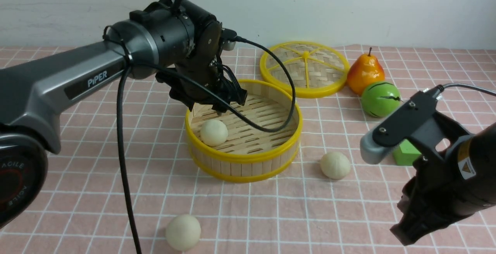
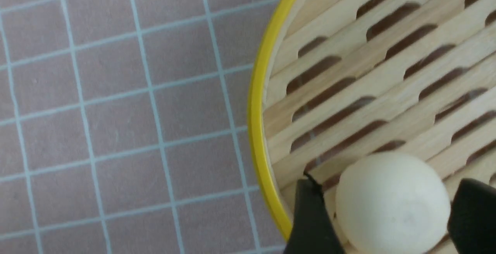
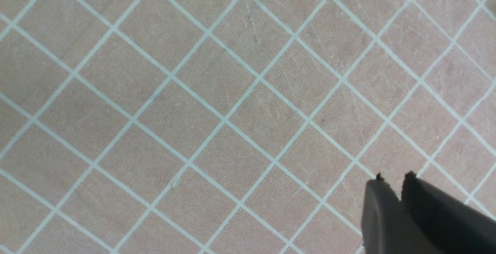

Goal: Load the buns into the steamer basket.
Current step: Use the left arm to put the steamed stuffed bun into the steamer

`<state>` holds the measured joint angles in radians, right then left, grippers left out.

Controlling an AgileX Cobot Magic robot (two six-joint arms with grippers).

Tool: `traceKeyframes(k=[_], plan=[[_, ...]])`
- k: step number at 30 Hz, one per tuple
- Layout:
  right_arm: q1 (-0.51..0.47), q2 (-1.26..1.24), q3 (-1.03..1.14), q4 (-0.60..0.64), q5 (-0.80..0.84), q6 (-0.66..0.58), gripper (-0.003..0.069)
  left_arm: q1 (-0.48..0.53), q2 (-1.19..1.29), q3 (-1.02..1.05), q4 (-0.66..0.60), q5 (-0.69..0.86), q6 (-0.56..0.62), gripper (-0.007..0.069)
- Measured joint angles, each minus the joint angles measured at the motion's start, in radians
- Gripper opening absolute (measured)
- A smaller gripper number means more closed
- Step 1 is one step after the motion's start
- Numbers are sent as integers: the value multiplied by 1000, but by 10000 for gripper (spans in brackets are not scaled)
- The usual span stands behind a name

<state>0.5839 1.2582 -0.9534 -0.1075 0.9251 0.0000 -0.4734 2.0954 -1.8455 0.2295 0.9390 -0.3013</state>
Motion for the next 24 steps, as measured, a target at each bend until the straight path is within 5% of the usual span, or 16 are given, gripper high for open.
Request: traceKeyframes(k=[9,18,24], plan=[[0,0,0,0,-39,0,92,0,8,0,-134,50,119,405],[0,0,0,0,-42,0,104,0,75,-2,-130,43,121,396],[0,0,0,0,-46,0,105,0,80,-2,-75,13,108,288]])
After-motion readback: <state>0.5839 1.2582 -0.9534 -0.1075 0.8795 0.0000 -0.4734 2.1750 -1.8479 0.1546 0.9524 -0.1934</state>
